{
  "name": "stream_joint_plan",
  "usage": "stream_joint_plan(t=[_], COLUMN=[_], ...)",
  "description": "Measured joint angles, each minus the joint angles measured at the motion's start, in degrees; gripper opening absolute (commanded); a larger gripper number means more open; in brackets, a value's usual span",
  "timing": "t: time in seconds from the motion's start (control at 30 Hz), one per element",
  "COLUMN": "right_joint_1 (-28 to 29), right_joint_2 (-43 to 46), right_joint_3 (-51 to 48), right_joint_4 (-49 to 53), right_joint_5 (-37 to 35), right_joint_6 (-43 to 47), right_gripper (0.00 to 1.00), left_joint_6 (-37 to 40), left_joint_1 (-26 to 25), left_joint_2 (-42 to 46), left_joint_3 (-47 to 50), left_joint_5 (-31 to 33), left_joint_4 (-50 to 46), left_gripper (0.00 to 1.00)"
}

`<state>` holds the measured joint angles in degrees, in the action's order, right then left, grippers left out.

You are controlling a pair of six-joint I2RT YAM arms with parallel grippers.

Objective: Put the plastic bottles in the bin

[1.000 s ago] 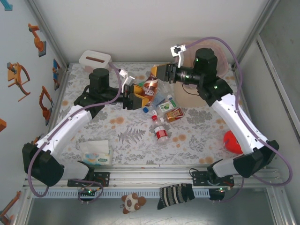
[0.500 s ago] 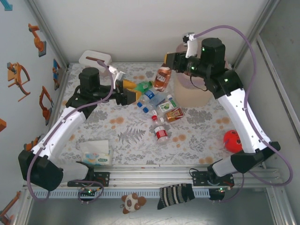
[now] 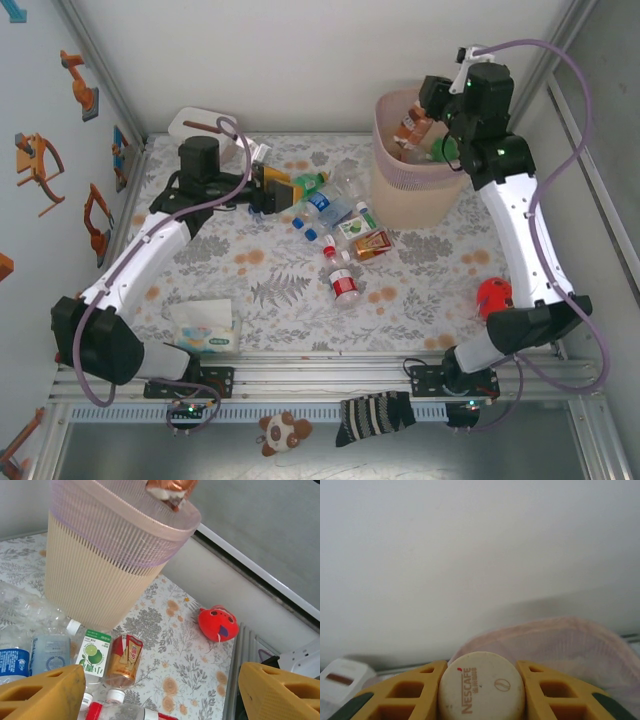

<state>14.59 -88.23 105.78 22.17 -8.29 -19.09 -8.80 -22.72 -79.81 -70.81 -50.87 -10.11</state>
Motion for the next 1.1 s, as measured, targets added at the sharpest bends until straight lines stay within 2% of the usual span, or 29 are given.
stream_joint_plan(t=[0.27, 0.47, 0.77, 1.1], right_joint_1=[0.00, 0.00, -0.22, -1.18], right_joint_2=[-9.11, -15.41, -16.13, -17.81], right_joint_3=[-4.59, -7.91, -17.86, -16.85], right_joint_4=[-18.14, -26.01, -34.14, -34.64], right_joint_5=[-2.91, -2.23, -0.20, 5.38], right_joint_6=[5.88, 7.58, 5.40, 3.21], right_gripper=[0.24, 0.23, 0.23, 0.21], left_joint_6=[-1.46, -2.91, -4.72, -7.58], left_joint_1=[0.63, 0.70, 0.70, 0.70], left_joint_2=[-1.81, -2.43, -2.54, -4.09], left_joint_3=[-1.20, -1.20, -0.61, 0.22], left_joint_5=[-0.15, -0.11, 0.42, 1.42], left_joint_4=[1.51, 3.06, 4.90, 7.91], left_gripper=[0.79, 0.79, 0.79, 0.78])
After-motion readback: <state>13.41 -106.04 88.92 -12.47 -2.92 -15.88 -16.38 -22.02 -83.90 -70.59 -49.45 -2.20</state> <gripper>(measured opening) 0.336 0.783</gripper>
